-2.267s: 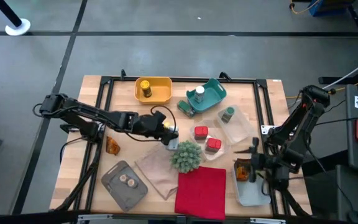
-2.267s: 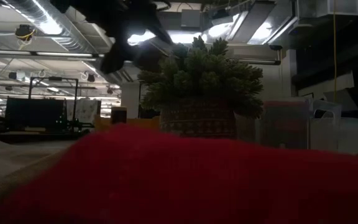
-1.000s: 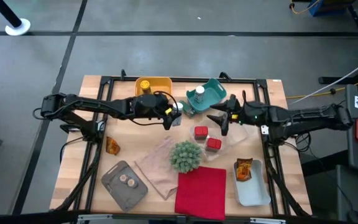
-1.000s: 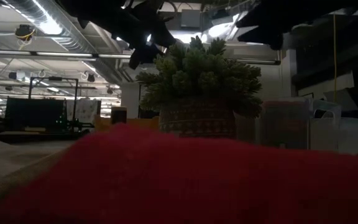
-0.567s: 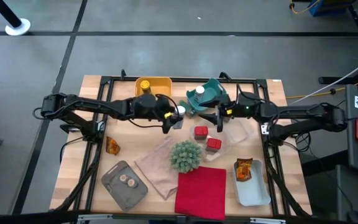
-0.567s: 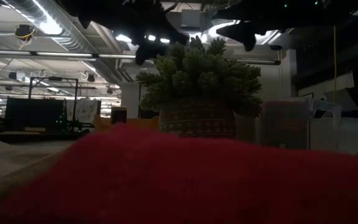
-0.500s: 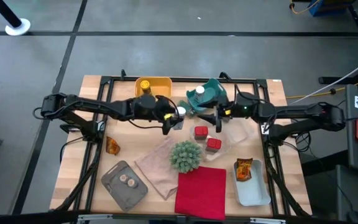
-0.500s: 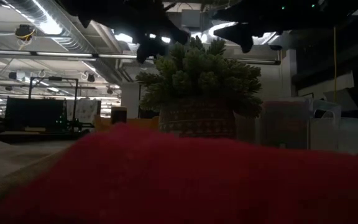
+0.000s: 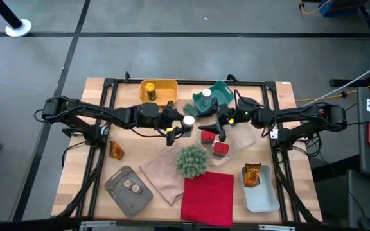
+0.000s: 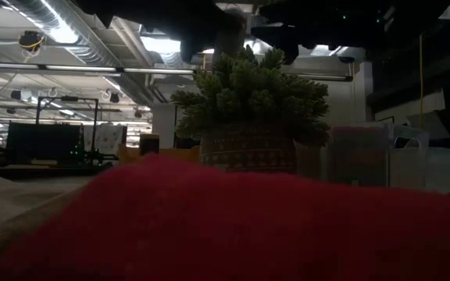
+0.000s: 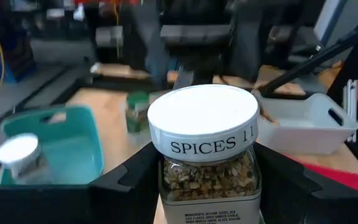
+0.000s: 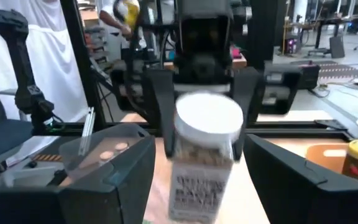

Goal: Sort spices by type
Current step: Put the white seasoning bottle into the green bin

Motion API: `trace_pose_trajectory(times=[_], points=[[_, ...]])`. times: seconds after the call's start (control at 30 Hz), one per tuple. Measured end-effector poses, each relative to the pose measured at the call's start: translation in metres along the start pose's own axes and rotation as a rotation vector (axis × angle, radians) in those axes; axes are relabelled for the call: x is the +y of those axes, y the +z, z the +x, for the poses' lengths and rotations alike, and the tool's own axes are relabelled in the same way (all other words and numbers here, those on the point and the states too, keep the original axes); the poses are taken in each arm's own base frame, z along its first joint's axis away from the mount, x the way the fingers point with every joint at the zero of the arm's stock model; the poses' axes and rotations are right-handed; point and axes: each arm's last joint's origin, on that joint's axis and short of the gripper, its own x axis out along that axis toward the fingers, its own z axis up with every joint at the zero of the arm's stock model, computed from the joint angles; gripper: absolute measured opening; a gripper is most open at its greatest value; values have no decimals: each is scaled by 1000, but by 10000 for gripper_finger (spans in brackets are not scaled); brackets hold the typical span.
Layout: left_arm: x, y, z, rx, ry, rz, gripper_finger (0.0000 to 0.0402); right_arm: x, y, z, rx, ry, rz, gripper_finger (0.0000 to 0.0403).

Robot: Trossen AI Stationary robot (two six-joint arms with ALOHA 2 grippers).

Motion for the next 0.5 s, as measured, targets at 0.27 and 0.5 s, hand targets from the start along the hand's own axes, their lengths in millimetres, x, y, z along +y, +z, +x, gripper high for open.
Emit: trace_pose_trajectory(times=[0.27, 0.5], points=[[-13, 5, 1, -76, -39, 116, 198, -3, -7, 6, 1, -8, 4, 245], [-17, -5, 13, -67, -53, 146, 198, 0, -10, 10, -19, 40, 0, 245]])
